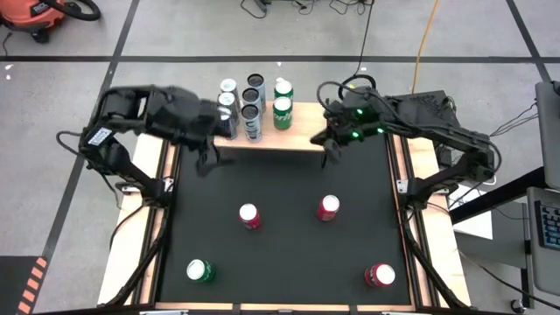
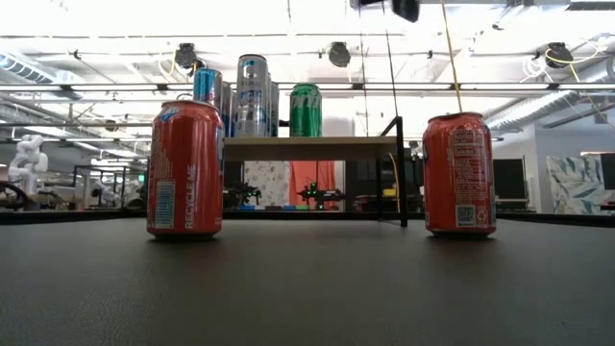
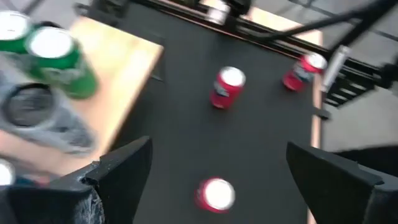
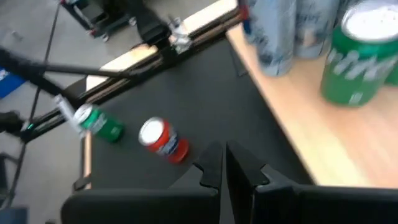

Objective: Place canned beverage on shelf
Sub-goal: Put the green soda can on the shelf

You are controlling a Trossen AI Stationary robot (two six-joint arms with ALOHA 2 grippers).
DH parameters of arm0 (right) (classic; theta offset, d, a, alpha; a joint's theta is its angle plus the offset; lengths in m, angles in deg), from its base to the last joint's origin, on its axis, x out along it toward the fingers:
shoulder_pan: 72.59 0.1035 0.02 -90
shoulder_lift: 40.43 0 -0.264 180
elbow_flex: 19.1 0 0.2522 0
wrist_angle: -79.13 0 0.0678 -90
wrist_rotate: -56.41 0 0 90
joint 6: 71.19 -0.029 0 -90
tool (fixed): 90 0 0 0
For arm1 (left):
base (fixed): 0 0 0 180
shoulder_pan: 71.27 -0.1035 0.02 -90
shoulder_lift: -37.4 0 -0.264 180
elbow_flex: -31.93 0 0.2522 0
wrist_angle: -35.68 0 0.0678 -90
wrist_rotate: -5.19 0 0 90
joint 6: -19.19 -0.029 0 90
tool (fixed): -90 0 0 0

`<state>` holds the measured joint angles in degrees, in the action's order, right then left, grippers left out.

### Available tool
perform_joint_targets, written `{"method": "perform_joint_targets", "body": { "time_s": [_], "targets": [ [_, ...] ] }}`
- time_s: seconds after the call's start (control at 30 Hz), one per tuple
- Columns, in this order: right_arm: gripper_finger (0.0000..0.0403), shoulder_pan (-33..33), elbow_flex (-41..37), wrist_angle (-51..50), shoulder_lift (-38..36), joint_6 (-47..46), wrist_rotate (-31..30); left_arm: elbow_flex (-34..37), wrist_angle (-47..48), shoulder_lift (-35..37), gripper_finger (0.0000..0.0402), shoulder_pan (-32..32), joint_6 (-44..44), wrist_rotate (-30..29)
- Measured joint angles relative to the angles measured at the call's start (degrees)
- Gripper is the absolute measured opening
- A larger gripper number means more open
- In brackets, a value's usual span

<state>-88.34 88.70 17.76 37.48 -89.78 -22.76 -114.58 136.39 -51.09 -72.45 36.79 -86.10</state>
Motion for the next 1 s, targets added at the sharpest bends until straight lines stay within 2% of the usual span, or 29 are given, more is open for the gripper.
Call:
{"method": "perform_joint_targets", "body": {
  "time_s": [0.13, 0.33, 0.4, 0.7, 0.87, 1.0],
  "targets": [
    [0.0, 2.6, 0.02, -5.59, -3.27, -2.94, -0.12, 0.0, 0.42, 0.0, 0.037, 7.62, 5.03, -0.33],
    [0.0, 5.21, 0.0, -12.56, -5.42, -4.94, -0.28, 3.11, 2.86, -0.07, 0.037, 17.99, 16.71, -5.98],
    [0.0, 5.98, 0.0, -13.45, -5.58, -4.2, -0.28, 4.94, 2.76, 0.02, 0.037, 21.18, 20.39, -6.02],
    [0.0, 7.85, -0.02, -17.89, -5.72, 0.7, -0.12, 17.84, 2.19, -0.02, 0.037, 32.96, 40.24, -1.23],
    [0.0, 9.96, -0.02, -22.75, -5.72, 2.98, -0.07, 25.37, 1.87, -0.34, 0.037, 37.06, 54.93, 3.99],
    [0.0, 11.69, -0.02, -23.74, -5.88, 6.9, -0.06, 31.48, -1.62, -0.5, 0.037, 39.7, 66.56, 5.46]
  ]
}}
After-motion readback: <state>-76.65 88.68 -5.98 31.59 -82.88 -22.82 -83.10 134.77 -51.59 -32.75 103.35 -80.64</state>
